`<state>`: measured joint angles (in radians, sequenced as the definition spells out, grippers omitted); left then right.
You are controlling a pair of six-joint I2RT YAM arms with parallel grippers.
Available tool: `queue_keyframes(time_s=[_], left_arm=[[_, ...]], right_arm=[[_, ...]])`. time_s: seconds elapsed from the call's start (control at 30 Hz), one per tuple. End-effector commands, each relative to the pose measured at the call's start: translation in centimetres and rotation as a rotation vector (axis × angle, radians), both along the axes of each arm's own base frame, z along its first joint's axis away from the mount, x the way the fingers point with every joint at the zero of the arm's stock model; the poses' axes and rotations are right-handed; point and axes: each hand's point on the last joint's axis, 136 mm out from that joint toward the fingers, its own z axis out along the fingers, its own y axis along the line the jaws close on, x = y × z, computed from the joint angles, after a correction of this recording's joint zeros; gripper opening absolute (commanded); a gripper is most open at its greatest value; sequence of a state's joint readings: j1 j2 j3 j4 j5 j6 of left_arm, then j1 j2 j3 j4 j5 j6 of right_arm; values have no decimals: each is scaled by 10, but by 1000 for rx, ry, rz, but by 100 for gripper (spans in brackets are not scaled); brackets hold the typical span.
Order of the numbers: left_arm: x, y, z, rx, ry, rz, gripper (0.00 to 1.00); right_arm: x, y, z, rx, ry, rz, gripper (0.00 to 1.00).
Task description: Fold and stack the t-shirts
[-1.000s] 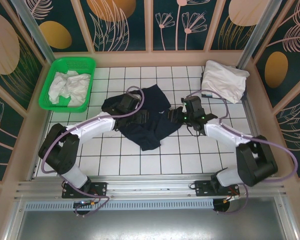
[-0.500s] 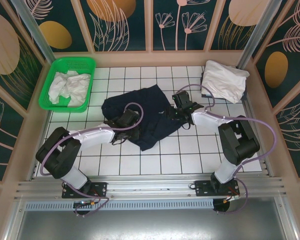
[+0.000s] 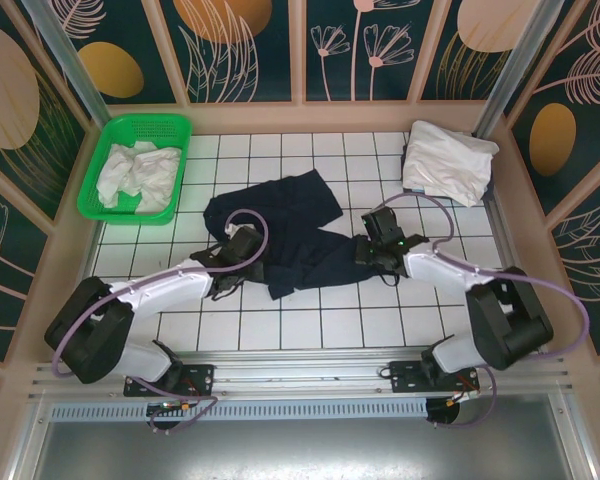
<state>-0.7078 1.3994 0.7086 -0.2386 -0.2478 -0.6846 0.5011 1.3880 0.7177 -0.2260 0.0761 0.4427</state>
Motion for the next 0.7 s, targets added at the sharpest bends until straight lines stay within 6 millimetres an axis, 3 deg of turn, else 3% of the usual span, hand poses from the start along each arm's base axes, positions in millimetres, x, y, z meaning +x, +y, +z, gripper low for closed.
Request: queue_keyframes(time_s=[0.0,0.07,0.13,0.23,0.43,0.67], left_arm=[[-9,31,-5,57,7,121,26],[-10,33,-5,64,15,124,39],[-10,32,-2,69,17,121,43],[-6,17,14,24,-9,44,62],[-8,-19,40,-82,-55,-134,71],[-25,-51,35,-66,-36,-292,73]], right_arm=[[-13,-26,1,-11,12,-107,4],[-13,-32,6,5,7,-130,10],[-12,-31,16,23,-11,-127,17],[-8,-23,33,71,-52,-97,32],[6,-19,43,77,-99,-77,44],[33,-2,26,63,-71,-10,47]])
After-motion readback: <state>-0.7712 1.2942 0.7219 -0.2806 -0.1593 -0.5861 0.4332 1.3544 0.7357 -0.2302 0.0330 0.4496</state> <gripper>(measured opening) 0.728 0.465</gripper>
